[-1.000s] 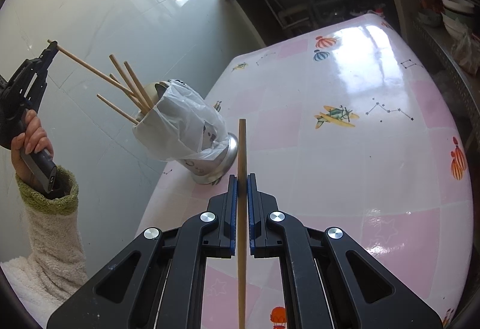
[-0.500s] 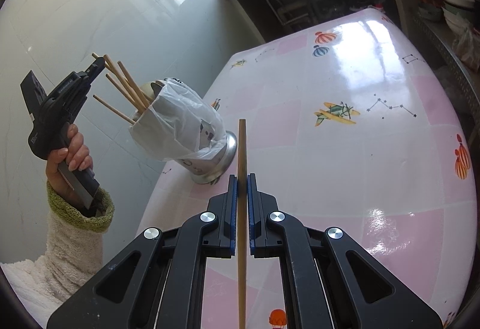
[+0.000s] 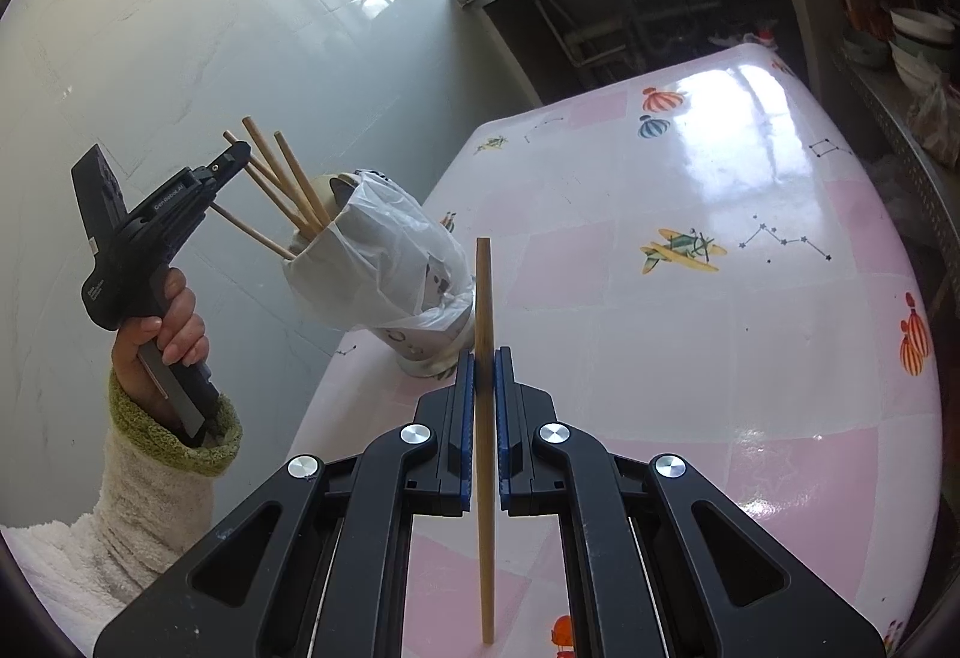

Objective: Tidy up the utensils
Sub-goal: 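Carry the held chopstick over the bagged holder with right tool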

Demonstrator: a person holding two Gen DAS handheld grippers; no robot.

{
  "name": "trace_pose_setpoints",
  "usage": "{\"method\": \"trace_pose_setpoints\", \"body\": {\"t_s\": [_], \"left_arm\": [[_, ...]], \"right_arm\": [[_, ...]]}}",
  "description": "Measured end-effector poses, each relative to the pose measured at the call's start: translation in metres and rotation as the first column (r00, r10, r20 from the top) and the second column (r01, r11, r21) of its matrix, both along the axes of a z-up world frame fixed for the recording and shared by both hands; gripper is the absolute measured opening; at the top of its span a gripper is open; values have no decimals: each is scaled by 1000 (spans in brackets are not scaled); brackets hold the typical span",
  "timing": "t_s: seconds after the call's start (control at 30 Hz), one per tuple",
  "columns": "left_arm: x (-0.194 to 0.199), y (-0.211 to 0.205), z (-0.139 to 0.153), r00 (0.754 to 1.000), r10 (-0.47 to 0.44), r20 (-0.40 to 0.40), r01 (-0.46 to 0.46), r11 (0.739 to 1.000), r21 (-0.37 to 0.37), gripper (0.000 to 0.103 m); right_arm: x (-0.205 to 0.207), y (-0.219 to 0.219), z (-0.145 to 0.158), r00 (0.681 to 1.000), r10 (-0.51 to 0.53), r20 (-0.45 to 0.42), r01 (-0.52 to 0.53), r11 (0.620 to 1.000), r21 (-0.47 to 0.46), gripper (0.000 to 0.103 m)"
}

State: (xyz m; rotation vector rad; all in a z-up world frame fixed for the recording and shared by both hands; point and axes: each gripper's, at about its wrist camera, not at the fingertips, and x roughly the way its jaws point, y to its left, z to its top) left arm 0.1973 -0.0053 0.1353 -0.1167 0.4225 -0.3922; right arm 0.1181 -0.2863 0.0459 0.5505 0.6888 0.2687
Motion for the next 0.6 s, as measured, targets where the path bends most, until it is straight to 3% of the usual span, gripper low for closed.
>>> {"method": "trace_pose_setpoints", "body": {"t_s": [0.03, 0.1, 0.33, 0.6], "left_arm": [[0, 2, 1, 1000, -3, -8, 3, 1000, -10, 14], [-2, 6, 3, 1000, -1, -10, 0, 999, -36, 39], [-23, 30, 11, 999, 16, 37, -12, 993, -119, 56], [-54, 69, 8, 995, 74, 62, -62, 983, -172, 72]], "right_arm": [[0, 0, 2, 1000, -2, 3, 2, 1000, -1, 5], [0, 0, 7, 1000, -5, 12, 5, 1000, -2, 5], [3, 2, 43, 996, 1, 94, 0, 1000, -14, 5], [17, 10, 114, 965, 48, 258, -45, 999, -20, 5]]}}
